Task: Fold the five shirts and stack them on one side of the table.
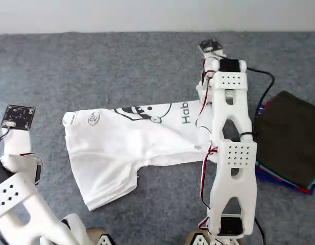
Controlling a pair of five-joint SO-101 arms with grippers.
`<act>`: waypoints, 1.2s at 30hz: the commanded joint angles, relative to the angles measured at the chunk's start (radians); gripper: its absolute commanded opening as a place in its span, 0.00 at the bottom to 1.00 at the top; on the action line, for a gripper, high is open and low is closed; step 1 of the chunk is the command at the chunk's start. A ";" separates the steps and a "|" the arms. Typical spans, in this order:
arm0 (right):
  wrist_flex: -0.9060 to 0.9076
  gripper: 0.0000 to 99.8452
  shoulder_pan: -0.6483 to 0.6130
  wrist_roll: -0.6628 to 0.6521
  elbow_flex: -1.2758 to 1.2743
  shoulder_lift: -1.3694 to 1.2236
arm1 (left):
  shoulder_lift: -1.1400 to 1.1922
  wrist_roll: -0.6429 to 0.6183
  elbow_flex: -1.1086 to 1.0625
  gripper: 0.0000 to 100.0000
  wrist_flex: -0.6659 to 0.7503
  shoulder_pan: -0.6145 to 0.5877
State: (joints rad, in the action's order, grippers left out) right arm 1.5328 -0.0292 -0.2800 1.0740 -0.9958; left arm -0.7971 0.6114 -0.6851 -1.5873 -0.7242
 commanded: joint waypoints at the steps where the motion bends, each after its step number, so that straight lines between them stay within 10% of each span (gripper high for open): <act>1: -0.068 0.01 0.018 -0.048 0.044 0.007 | -0.017 -0.003 0.008 0.01 0.012 0.002; 19: 0.269 0.26 -0.061 -0.014 0.242 0.061 | -0.017 -0.003 0.008 0.01 0.012 0.003; 36: 0.266 0.22 -0.027 -0.087 -0.683 0.604 | -0.009 -0.002 0.008 0.01 0.012 0.003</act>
State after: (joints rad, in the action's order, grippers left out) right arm 1.7538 -0.0813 -0.3521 0.4634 -0.4971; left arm -0.7971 0.6114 -0.6851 -1.5873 -0.7227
